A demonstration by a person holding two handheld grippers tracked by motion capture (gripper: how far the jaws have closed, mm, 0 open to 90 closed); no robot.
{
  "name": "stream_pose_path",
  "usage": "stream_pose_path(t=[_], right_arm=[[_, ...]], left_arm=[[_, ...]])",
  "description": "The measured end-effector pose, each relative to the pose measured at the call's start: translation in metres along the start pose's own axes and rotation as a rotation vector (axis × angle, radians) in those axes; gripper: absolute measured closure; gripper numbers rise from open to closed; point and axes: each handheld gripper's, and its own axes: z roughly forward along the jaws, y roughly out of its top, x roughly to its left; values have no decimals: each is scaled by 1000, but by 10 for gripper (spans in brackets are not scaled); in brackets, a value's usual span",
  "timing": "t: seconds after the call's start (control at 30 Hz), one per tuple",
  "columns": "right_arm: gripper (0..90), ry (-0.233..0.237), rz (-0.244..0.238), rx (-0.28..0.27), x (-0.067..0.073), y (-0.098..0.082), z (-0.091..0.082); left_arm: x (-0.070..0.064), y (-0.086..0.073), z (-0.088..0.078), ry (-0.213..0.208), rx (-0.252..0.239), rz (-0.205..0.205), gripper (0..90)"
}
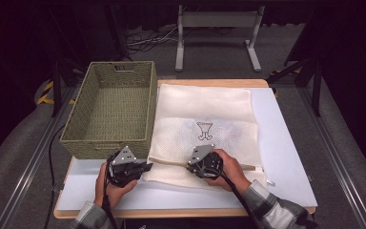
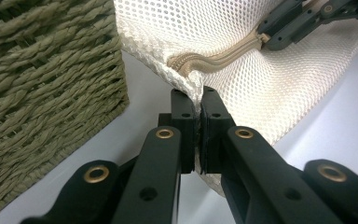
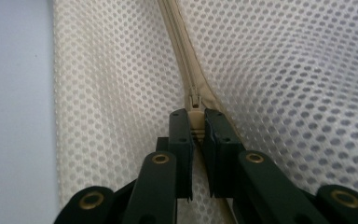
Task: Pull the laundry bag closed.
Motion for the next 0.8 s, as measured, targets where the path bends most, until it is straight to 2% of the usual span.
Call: stream_pose_path(t=[0.3,0.47,0.8], right_arm=[[821,-9,9,6,-1,-11,-11],[821,-10,19,11,-4,-18,-15],[821,-19,36,18,-7,-30,-27]], left_arm=[[-1,0,0,5,4,4,870],[-1,1,0,9,11,21,869],[-2,0,0,9,11,17,869]])
